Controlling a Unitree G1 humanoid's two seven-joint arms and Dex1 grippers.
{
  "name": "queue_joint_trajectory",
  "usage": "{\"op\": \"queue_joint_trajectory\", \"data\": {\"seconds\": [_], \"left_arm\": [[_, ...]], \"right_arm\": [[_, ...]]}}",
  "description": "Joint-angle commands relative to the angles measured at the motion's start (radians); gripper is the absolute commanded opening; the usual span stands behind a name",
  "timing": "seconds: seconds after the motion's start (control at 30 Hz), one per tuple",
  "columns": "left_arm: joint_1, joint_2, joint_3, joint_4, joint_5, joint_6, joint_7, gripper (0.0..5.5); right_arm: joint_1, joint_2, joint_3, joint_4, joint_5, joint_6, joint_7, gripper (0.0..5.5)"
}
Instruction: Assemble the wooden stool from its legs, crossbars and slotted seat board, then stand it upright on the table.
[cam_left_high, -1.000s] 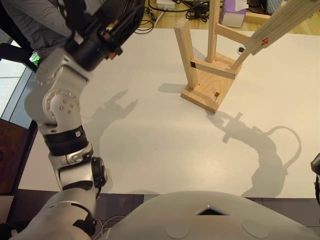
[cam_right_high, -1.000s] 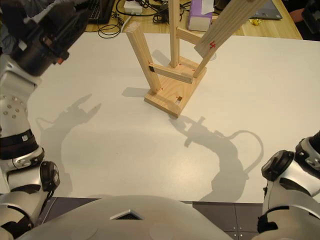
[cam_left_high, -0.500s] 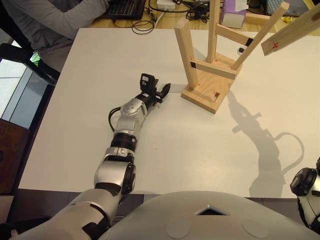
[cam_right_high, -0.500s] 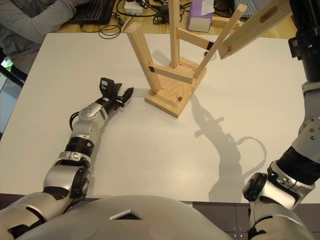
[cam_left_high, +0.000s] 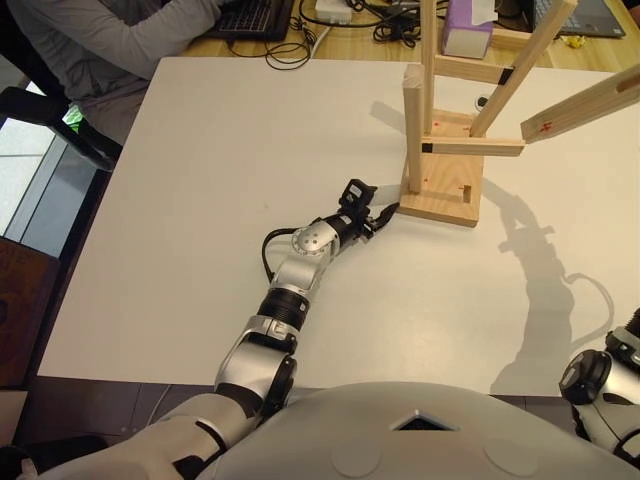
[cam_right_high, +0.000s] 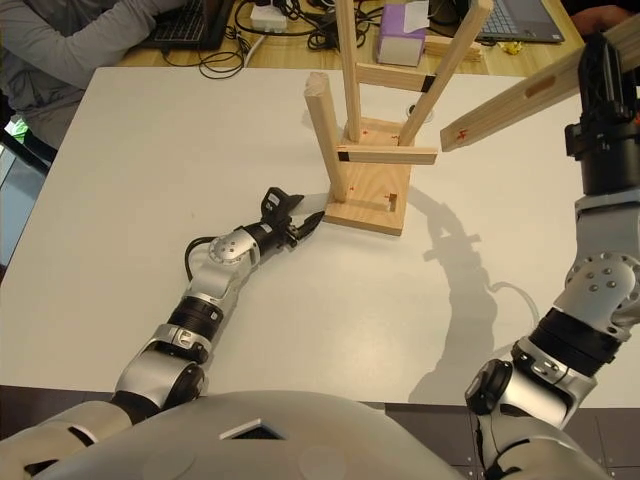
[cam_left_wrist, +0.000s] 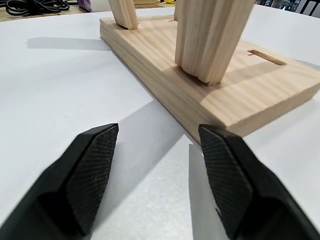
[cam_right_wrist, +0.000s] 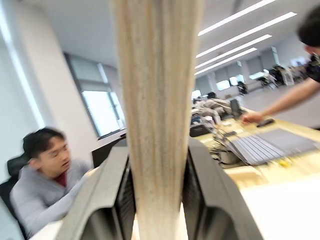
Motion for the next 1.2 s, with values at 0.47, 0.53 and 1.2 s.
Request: {"op": "queue_joint_trajectory", "data": {"seconds": [0.47, 0.53, 1.2], "left_arm": [[0.066, -0.09, -0.104, -0.166, 0.015, 0.153, 0.073, 2.97], [0.062, -0.1, -0.111, -0.169, 0.015, 0.156, 0.082, 2.97], [0.047, -0.091, -0.096, -0.197, -0.009, 0.154, 0.159, 2.97]], "right_arm": [[0.061, 0.085, 0.015, 0.139, 0.062, 0.016, -0.004, 1.0], [0.068, 0.085, 0.034, 0.138, 0.048, 0.013, 0.007, 1.0], [0.105, 0.027, 0.164, 0.138, -0.147, -0.084, 0.115, 1.0]]}}
